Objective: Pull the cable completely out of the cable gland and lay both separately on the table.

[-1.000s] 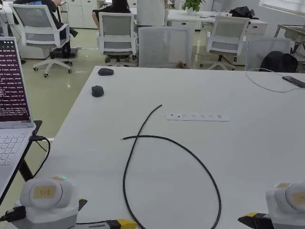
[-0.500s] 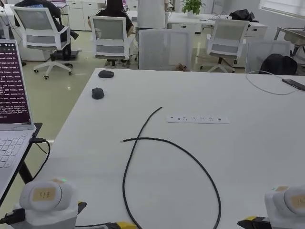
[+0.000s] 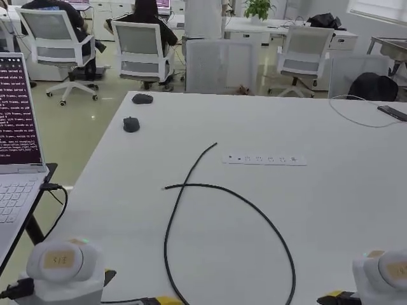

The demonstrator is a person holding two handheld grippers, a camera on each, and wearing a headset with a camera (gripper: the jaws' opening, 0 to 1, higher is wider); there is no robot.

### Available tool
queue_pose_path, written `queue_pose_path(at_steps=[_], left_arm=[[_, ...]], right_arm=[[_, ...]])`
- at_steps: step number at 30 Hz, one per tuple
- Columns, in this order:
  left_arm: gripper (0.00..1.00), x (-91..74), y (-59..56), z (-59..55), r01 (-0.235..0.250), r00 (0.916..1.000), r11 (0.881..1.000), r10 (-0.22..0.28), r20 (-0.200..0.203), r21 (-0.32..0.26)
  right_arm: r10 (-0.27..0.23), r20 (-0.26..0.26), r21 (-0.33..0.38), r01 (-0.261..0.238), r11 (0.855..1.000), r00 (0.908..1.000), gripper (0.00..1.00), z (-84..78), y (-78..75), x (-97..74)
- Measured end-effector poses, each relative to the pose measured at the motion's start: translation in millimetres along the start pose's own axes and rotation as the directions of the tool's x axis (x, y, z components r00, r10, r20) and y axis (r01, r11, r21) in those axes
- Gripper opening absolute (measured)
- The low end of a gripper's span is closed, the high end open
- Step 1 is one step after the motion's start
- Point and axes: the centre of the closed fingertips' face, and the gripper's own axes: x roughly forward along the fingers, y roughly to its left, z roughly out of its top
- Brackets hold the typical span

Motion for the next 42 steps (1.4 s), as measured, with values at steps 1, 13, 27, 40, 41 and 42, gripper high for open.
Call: queue_pose_path(at_steps=[1,13,27,40,41,42], left_arm=[[0.88,-0.1,0.1,0.1,-0.001,1.0,1.0,0.001,0.0,-0.001],[0.87,-1.0,4.6,3.0,-0.008,0.9999,1.0,0.008,0.011,-0.001],[0.87,-0.8,4.5,6.2,-0.01,0.9998,1.0,0.01,0.015,-0.001],[0.86,-1.8,9.0,8.7,-0.018,0.9996,1.0,0.018,0.023,-0.001],[0.86,-2.0,9.2,8.8,-0.018,0.9995,1.0,0.018,0.025,0.0],[0.86,-2.1,9.4,8.9,-0.018,0.9995,1.0,0.018,0.026,-0.001]], right_arm=[[0.0,0.0,0.0,0.0,1.0,1.0,0.51,0.0,0.0,0.0],[0.024,-0.033,-0.032,-0.025,0.999,0.9992,0.5,-1.3,6.2,5.8],[0.134,-0.152,-0.286,-0.173,0.942,0.9792,0.44,15.8,39.5,43.5],[0.224,-0.219,-0.315,-0.286,0.905,0.9498,0.34,20.0,66.5,89.8],[0.229,-0.222,-0.312,-0.291,0.904,0.9479,0.32,18.6,68.6,94.7],[0.233,-0.223,-0.312,-0.296,0.903,0.9465,0.31,17.8,70.4,98.1]])
